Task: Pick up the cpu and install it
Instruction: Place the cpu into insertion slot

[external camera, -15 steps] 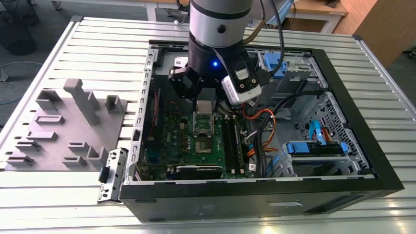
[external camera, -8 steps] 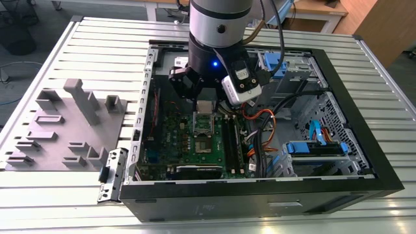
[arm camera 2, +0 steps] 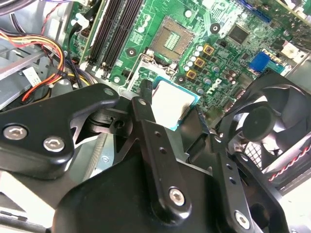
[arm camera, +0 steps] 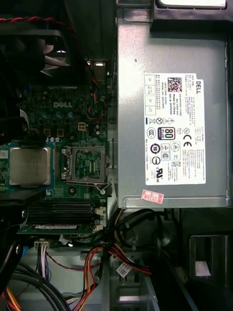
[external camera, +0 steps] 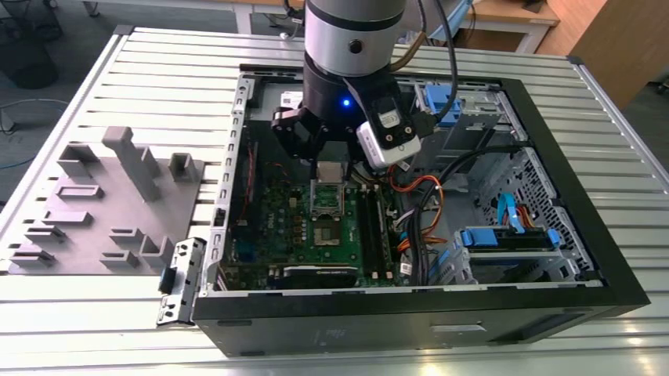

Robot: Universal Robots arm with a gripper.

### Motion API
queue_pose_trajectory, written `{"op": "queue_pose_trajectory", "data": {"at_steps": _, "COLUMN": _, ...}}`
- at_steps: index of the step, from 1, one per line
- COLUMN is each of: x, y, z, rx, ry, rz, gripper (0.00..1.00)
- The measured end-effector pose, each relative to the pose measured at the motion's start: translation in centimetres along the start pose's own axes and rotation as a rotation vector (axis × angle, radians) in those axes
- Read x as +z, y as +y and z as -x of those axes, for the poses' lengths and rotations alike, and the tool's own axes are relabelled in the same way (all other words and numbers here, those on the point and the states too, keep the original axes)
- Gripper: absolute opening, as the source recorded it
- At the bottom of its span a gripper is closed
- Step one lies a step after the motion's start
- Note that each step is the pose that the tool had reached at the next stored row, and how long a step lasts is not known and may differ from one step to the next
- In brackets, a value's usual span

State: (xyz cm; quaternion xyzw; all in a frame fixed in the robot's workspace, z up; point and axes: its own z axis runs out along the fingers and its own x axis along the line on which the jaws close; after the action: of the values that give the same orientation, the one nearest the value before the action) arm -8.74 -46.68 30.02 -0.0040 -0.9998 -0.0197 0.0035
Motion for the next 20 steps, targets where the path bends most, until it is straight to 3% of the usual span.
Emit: {"op": "queue_pose_trajectory", "data": {"at_steps": 20, "x": 0.00, "y": 0.00, "z": 0.00, "rx": 0.004, "ry": -0.0123, "rz": -0.0014, "gripper": 0.47}}
